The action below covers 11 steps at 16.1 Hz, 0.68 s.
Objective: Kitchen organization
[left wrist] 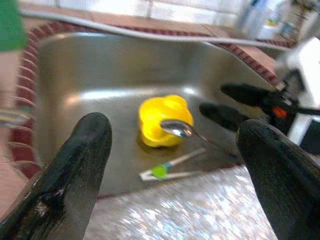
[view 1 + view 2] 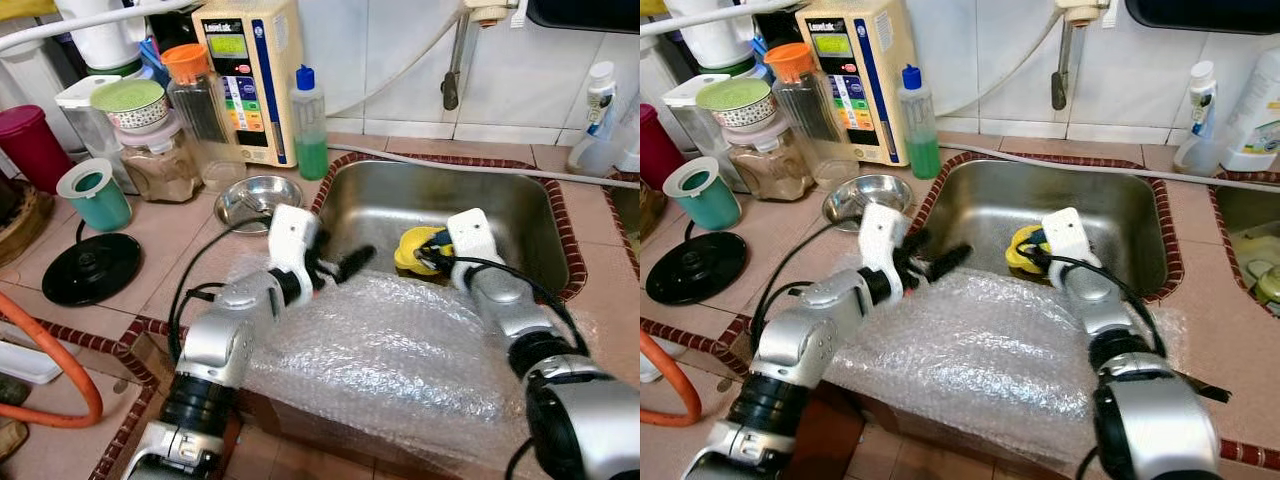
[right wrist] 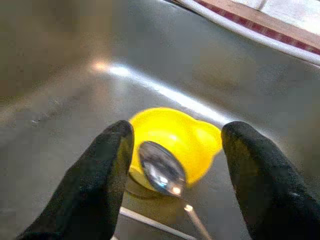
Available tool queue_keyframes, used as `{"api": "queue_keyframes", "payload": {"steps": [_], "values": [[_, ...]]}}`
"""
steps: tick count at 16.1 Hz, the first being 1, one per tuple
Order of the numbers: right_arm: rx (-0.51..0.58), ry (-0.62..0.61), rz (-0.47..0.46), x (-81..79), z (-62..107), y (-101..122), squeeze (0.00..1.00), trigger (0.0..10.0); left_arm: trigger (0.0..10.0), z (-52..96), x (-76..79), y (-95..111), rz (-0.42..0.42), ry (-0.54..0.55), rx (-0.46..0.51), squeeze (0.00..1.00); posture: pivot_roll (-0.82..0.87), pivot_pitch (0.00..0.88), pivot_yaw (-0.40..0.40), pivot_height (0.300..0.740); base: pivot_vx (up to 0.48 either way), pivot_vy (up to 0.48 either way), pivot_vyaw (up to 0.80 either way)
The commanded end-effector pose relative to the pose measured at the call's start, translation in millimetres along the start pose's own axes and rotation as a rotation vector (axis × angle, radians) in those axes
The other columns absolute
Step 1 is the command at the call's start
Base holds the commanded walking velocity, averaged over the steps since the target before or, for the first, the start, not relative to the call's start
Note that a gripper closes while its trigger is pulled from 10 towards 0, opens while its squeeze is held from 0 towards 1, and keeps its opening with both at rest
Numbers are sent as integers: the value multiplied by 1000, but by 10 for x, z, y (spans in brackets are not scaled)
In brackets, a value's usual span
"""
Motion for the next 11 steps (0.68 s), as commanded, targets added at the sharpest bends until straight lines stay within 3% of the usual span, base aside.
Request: {"api": "queue_keyframes", "payload": {"steps": [1, 5, 9, 11], "values": [[99, 33, -50, -86, -14, 200, 1000, 10000, 10000, 2, -158, 81, -11, 84, 35, 1000, 35, 0, 109, 740, 0, 0, 0], [251, 80, -116, -213, 38, 485, 1000, 10000, 10000, 9, -399, 95, 47, 219, 61, 1000, 16, 0, 105, 740, 0, 0, 0], [382, 173, -161, -431, 251, 775, 1000, 10000, 10000, -46, -572, 99, 72, 300, 60, 1000, -16, 0, 103, 740, 0, 0, 0], [407, 228, -157, -521, 366, 841, 1000, 10000, 10000, -74, -625, 90, 22, 320, 53, 1000, -28, 0, 105, 740, 0, 0, 0]]}}
Point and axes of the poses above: a point about 5 cm out from each wrist's last joint towards the gripper, its own z axis pointing back from the gripper into the wrist, its own y axis along the axis of the wrist's last joint, x = y × z, the point moved 5 cm from there along -z, pointing out of the wrist towards the gripper, and after that the axes turned 4 degrees about -z, right-handed, at the moved point
